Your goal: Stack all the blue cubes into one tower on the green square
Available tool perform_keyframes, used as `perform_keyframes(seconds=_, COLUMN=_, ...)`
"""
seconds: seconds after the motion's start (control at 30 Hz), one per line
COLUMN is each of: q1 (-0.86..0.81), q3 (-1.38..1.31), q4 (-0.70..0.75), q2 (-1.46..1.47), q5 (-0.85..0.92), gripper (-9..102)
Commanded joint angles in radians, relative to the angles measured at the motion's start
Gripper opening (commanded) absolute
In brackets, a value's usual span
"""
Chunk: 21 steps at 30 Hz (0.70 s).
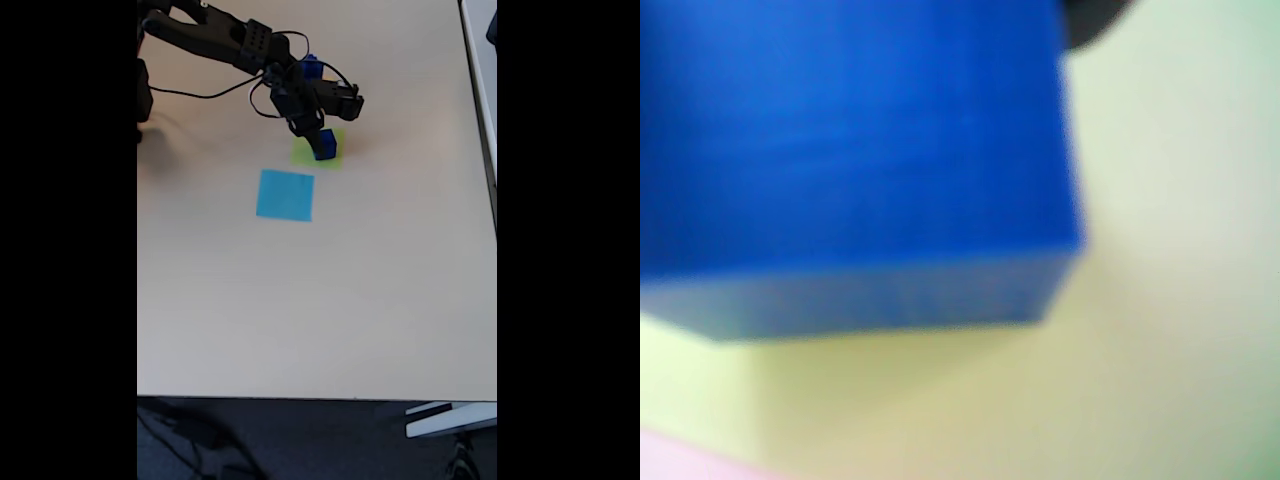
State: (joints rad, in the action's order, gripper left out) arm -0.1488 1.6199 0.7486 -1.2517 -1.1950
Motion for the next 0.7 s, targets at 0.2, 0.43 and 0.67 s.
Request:
perform_keyframes(seconds=0.2, q1=-0.015, q3=-0.072, q4=0.054, q2=-0.092, q5=0.005, gripper=15)
perform_keyframes(seconds=0.43, q1=-0.058, q3=-0.143, q4=0.195, q2=-0.175, q5=0.049, gripper=15)
perform_keyframes(seconds=0.67, q1=-0.107, q3=-0.083, q4=0.238, q2=-0.264, q5=0.032, gripper=14)
